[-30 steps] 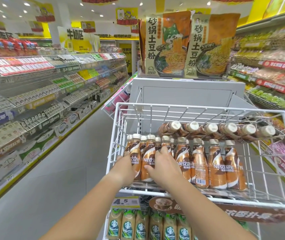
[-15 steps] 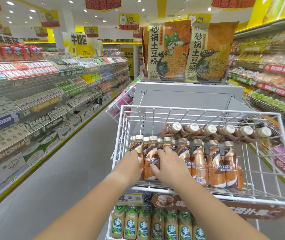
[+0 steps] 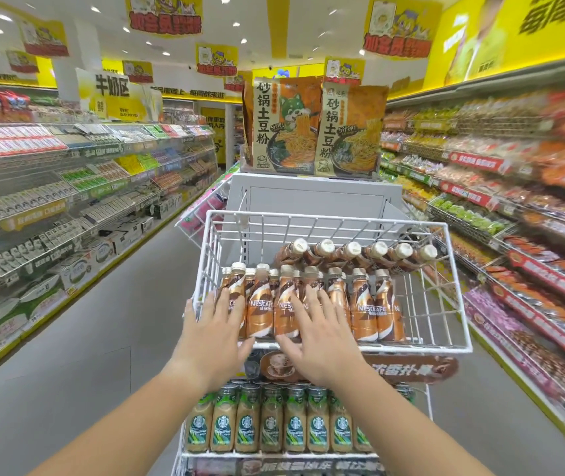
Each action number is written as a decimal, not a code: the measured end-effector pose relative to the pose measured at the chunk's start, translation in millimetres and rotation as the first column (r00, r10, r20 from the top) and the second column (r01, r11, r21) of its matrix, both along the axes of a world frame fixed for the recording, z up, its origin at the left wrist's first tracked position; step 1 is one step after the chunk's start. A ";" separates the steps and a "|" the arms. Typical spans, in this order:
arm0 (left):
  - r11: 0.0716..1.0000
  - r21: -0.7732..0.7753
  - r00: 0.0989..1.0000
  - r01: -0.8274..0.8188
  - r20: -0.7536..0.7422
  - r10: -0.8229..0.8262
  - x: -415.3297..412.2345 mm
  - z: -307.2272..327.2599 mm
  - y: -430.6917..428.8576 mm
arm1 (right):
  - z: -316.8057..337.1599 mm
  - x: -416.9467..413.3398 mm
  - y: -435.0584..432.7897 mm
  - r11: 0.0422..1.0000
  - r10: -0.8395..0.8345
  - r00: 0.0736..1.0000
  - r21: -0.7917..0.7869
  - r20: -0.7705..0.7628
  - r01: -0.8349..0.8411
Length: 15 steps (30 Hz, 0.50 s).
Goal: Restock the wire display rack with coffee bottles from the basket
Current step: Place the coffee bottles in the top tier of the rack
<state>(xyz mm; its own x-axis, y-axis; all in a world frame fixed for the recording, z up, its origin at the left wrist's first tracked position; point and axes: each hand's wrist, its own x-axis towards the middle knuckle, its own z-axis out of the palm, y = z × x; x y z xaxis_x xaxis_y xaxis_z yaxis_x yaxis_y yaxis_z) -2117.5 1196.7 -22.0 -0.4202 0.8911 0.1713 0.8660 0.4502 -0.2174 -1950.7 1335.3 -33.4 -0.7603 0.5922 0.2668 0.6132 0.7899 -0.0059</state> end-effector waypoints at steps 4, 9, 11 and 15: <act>0.997 0.050 0.999 -0.052 -0.007 0.053 32.4 -7.3 -22.5 | -5.7 36.9 -15.2 0.998 0.028 0.999 0.064 -0.021 -0.027; 0.991 0.107 0.997 -0.080 0.000 0.081 82.1 -23.5 -45.9 | -21.2 85.3 -34.0 0.992 0.097 0.995 0.079 -0.024 -0.095; 0.993 0.094 0.997 -0.076 0.025 0.074 110.4 -38.1 -53.8 | -34.4 112.6 -41.5 0.989 0.128 0.992 0.072 0.022 -0.129; 0.993 0.063 0.994 -0.095 0.065 0.091 154.2 -85.3 -74.2 | -75.2 154.7 -58.0 0.987 0.159 0.986 0.020 0.055 -0.161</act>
<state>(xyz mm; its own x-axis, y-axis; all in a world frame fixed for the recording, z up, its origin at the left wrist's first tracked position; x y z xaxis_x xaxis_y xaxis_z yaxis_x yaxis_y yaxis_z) -1963.3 1122.5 -107.3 -0.5122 0.8353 0.1999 0.8307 0.5409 -0.1318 -1796.1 1277.2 -108.5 -0.8583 0.4555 0.2363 0.4778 0.8774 0.0441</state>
